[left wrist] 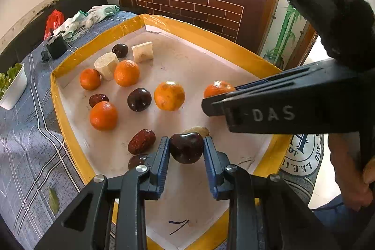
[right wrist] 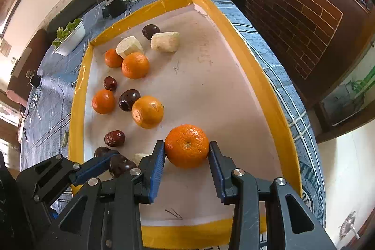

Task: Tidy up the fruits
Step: 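Lower the mandarin and dark plum onto the tray floor and open both tools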

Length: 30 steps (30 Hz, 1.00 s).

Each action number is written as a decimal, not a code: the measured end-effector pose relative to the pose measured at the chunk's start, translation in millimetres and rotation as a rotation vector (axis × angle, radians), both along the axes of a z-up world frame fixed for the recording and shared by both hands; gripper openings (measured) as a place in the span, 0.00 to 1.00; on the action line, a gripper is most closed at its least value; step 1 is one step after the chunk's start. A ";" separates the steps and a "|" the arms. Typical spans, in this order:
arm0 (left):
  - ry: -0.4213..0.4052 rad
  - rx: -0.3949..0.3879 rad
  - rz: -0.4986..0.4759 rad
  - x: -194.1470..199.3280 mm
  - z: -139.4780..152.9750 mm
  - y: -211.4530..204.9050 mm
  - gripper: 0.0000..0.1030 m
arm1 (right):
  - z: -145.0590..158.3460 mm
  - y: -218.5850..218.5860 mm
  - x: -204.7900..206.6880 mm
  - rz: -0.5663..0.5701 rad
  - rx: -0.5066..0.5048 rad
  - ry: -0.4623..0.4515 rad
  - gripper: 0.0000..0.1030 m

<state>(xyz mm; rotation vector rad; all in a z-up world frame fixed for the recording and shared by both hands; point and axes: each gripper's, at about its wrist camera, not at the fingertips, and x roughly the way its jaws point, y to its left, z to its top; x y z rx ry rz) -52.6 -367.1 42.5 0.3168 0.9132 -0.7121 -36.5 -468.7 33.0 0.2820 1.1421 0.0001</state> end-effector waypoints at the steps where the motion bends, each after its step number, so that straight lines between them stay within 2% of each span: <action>1: 0.002 -0.003 0.001 2.2 -0.5 0.6 0.27 | -0.3 1.1 1.7 0.005 0.000 0.000 0.40; 19: 0.011 -0.027 -0.001 5.2 -0.2 1.7 0.28 | -3.1 16.3 20.0 0.076 0.003 -0.009 0.41; 27: 0.009 -0.025 0.004 7.8 -1.0 1.7 0.34 | 0.3 18.0 18.4 0.081 -0.009 -0.024 0.42; 30: 0.008 -0.025 -0.001 7.6 -1.1 1.1 0.34 | 1.9 18.0 15.8 0.078 -0.015 -0.027 0.45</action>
